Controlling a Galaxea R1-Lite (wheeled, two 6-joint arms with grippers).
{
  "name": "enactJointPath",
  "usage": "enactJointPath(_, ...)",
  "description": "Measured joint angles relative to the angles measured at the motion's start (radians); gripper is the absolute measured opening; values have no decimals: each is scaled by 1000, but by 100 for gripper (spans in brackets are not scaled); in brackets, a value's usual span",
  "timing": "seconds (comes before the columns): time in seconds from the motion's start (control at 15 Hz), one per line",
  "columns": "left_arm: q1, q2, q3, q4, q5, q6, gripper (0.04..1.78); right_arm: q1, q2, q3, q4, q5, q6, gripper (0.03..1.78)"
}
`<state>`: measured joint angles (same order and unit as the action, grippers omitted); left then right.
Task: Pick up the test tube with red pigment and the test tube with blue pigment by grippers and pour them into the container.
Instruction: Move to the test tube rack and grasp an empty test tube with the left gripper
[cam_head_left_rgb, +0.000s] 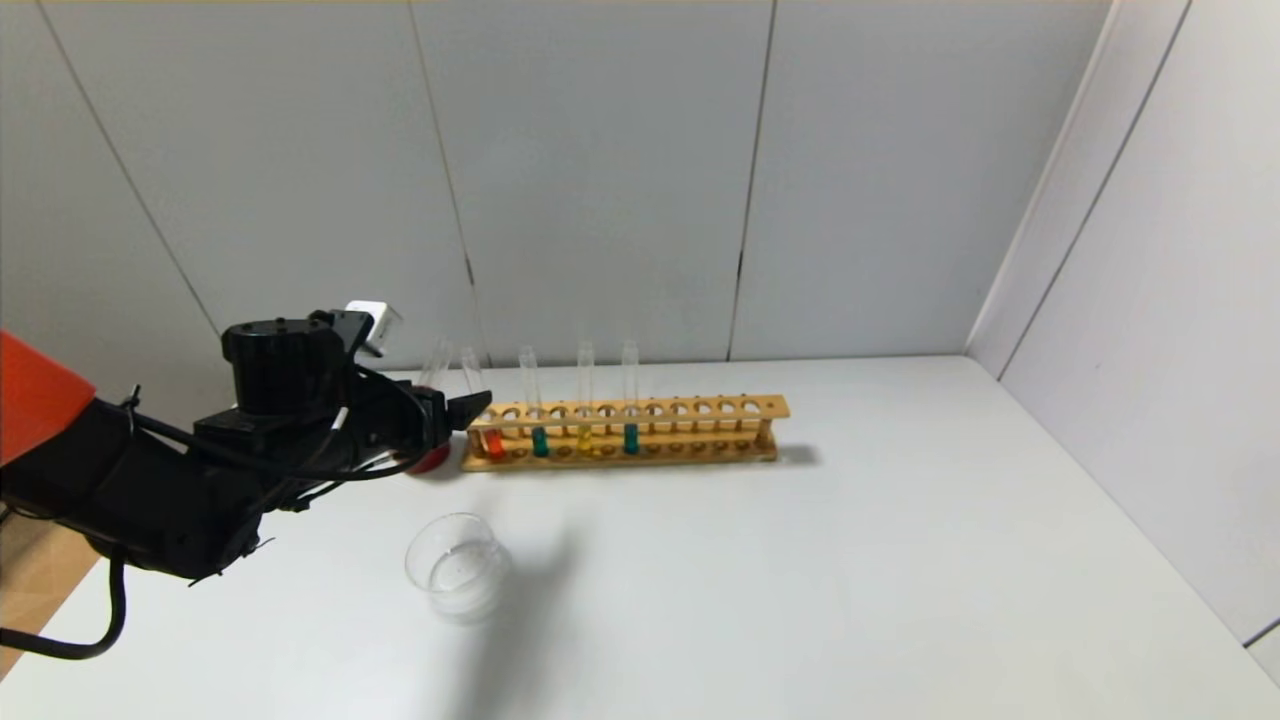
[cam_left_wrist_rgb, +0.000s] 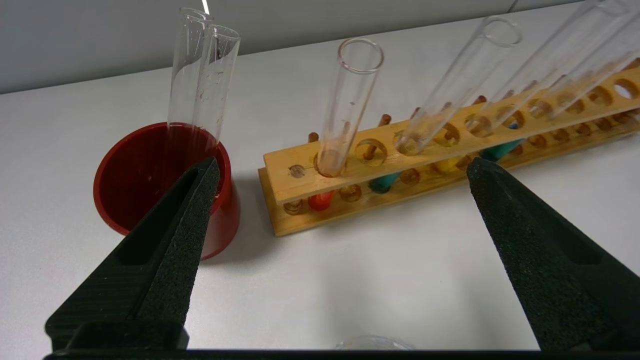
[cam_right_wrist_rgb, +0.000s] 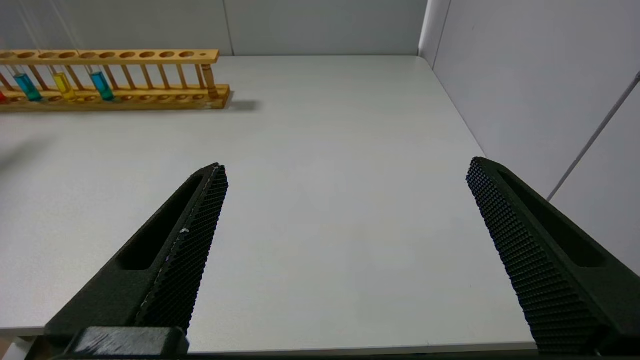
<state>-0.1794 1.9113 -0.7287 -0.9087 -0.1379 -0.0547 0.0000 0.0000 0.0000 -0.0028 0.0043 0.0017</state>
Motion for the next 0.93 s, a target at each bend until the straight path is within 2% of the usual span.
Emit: enactJointPath(0.93, -8, 174, -162, 41, 20, -7, 174, 0, 0, 0, 0, 0, 0, 175)
